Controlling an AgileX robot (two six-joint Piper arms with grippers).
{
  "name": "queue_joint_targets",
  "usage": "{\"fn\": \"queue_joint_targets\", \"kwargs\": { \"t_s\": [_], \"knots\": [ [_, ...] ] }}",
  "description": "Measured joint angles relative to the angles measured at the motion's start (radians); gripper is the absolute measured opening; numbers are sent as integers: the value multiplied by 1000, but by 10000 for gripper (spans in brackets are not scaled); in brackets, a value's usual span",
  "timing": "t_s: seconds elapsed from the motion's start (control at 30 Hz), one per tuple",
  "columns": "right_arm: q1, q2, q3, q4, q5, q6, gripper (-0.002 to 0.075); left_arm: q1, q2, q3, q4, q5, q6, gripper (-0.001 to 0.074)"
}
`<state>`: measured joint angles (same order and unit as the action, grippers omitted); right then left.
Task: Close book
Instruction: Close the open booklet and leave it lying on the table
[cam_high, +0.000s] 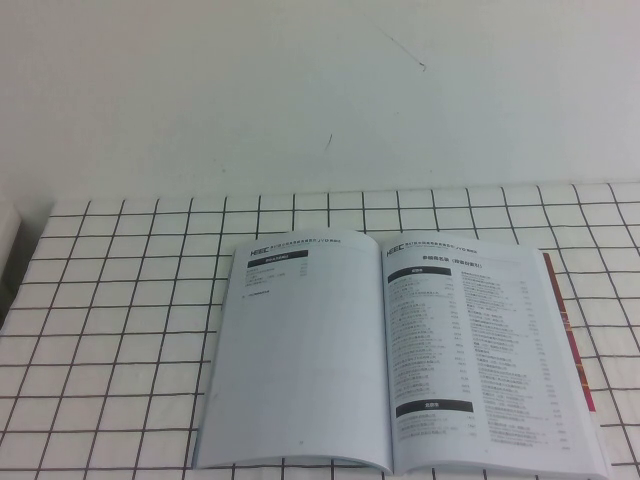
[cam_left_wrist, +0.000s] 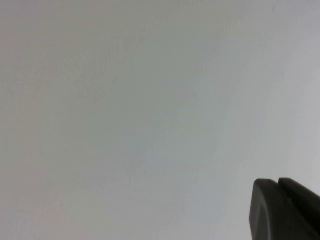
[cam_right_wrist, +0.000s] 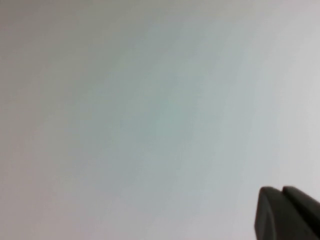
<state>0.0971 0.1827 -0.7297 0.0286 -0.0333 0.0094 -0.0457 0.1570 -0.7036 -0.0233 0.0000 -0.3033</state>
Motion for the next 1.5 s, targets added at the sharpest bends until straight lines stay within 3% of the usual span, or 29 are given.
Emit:
{"fn": "queue_joint_targets", "kwargs": {
  "t_s": [0.2, 0.33, 0.5, 0.7, 0.87, 1.0, 1.1, 1.23, 1.5],
  "knots": [
    [0, 285, -144, 78, 519, -18, -3, 0, 278, -102, -2, 437, 7, -4],
    [0, 440, -144, 78, 645, -138, -3, 0, 434, -102, 1, 651, 7, -4],
    [0, 585, -140, 205, 672, -176, -3, 0, 587, -102, -60, 681, 19, -4],
    [0, 812, -140, 544, 785, -610, -3, 0, 755, -102, -299, 689, 229, -4],
    [46, 1035, -140, 728, 815, -825, -3, 0, 910, -102, -614, 664, 508, -4],
    [115, 1184, -149, 738, 800, -861, -3, 0, 1056, -102, -883, 659, 724, -4],
    [171, 1287, -171, 738, 746, -861, -3, 0, 1171, -102, -963, 647, 799, -4],
    [220, 1430, -231, 701, 694, -834, -3, 0, 1279, -102, -975, 619, 842, -4],
    [237, 1663, -342, 435, 677, -635, -3, 0, 1450, -105, -961, 577, 896, -4]
  ]
}}
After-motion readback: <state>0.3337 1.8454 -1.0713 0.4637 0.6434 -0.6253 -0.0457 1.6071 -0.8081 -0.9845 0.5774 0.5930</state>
